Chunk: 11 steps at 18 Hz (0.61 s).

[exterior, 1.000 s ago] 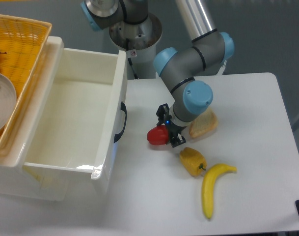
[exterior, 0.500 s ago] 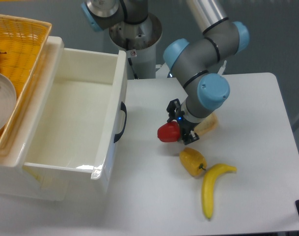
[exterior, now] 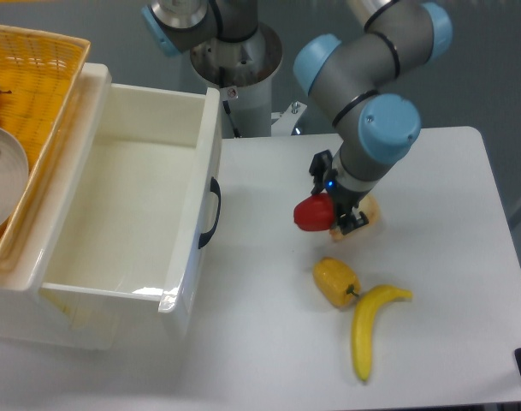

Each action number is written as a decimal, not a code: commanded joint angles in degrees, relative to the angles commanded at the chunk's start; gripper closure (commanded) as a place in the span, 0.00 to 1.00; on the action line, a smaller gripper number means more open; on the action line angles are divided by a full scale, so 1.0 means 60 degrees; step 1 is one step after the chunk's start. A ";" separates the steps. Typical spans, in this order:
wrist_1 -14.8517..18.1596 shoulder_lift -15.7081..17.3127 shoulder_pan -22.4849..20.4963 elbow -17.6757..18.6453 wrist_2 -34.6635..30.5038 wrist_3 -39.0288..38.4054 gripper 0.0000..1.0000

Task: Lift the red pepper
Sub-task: 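Lift the grasped red pepper up off the table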

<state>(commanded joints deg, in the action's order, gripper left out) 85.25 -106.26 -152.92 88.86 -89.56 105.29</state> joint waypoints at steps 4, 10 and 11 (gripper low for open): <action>0.0000 0.0233 -0.0118 0.0015 0.0000 0.0015 0.55; 0.0000 0.0337 -0.0147 0.0059 0.0000 0.0015 0.55; 0.0000 0.0337 -0.0162 0.0102 0.0000 0.0015 0.55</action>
